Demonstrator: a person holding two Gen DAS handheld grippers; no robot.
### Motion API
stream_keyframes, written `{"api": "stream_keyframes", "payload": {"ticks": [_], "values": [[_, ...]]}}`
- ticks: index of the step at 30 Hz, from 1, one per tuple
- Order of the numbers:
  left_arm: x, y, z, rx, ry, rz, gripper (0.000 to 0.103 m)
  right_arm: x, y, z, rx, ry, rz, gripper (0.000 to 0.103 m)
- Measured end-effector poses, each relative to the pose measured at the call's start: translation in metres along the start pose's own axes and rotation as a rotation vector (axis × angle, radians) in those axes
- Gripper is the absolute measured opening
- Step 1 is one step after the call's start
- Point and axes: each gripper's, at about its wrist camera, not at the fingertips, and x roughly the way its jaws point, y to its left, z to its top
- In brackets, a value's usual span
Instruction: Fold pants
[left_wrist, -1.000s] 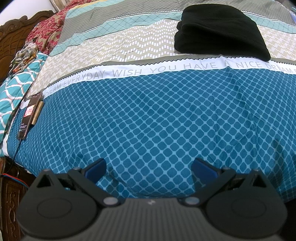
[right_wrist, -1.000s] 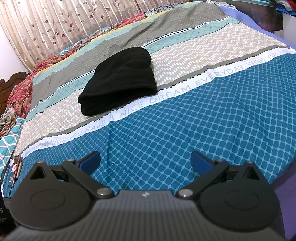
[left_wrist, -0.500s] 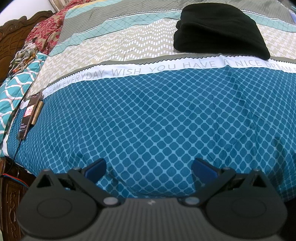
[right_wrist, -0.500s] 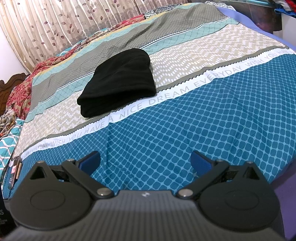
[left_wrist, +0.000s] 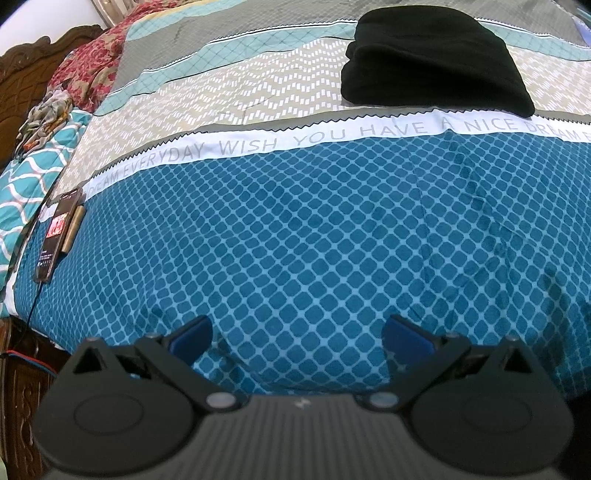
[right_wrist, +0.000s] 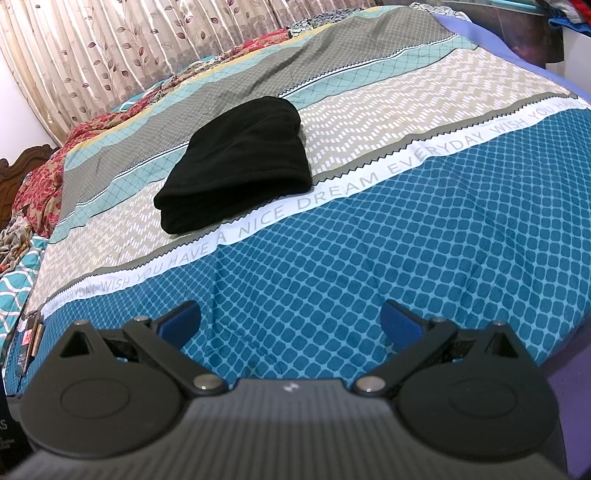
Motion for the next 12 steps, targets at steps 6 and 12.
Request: {"api": "stream_keyframes", "payload": {"ticks": [6,12], "values": [[-0.005,0.000,0.000,0.016,-0.023,-0.001,0.103,0.000,0.000,0.000,0.000,0.000,0.000,0.103],[-0.013,0.002,0.002,0.009,-0.059,-0.055,0.103,-0.004,0.007,0.001,-0.033,-0.030,0.020,0.103]]}}
